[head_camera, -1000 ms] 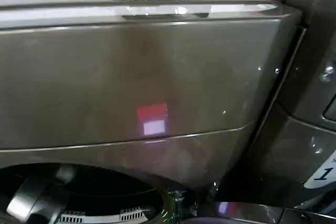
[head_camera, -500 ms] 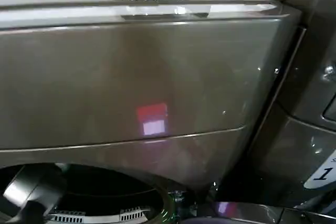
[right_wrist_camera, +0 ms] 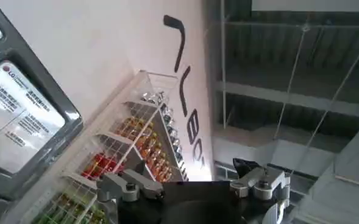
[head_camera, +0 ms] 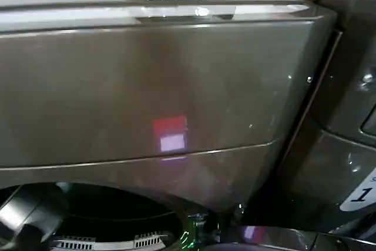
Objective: Grasp the clothes from the dryer.
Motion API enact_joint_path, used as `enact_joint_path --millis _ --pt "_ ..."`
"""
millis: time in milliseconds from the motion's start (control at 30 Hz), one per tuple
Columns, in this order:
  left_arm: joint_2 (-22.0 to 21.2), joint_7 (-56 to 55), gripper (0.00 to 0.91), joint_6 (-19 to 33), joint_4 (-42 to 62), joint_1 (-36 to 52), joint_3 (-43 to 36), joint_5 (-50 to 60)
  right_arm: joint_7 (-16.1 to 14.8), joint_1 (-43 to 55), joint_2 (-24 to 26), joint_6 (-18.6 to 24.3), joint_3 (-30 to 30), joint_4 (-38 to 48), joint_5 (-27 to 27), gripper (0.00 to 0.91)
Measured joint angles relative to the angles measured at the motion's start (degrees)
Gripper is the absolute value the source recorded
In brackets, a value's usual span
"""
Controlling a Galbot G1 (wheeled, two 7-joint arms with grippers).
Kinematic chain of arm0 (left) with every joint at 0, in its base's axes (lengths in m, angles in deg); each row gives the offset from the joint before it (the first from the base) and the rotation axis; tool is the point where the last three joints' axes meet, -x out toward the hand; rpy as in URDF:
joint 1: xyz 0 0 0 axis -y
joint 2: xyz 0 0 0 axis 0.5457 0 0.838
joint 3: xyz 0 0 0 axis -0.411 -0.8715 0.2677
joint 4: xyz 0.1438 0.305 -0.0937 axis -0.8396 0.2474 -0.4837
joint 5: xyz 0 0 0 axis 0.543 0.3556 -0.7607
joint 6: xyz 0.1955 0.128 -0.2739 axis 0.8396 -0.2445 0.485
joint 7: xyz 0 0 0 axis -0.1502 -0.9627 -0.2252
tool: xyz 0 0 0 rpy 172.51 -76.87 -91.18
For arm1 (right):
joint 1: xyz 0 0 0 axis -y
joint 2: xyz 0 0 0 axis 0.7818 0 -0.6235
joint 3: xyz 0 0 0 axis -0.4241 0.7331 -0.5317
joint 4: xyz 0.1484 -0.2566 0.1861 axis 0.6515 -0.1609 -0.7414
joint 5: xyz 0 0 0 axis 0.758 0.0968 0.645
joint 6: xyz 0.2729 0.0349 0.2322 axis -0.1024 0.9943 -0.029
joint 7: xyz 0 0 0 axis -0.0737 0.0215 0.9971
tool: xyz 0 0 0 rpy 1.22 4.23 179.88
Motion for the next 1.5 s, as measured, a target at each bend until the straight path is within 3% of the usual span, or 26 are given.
enact_joint_path --millis 833,1200,1500 --pt "0.1 -2.9 0.0 -1.1 0.1 -1.2 2.2 -3.7 0.2 -0.5 0.2 0.1 -1.0 0.6 0.2 0.907" --pt "0.6 -15.3 0.0 -3.5 -7.1 -6.3 11.0 -12.4 0.3 -0.6 0.3 0.1 -1.1 0.5 0.6 0.907" --pt "-1.0 -31.2 0.0 -1.8 -10.3 -9.6 17.3 -21.1 0.3 0.3 0.6 0.2 -0.3 0.8 0.4 0.907"
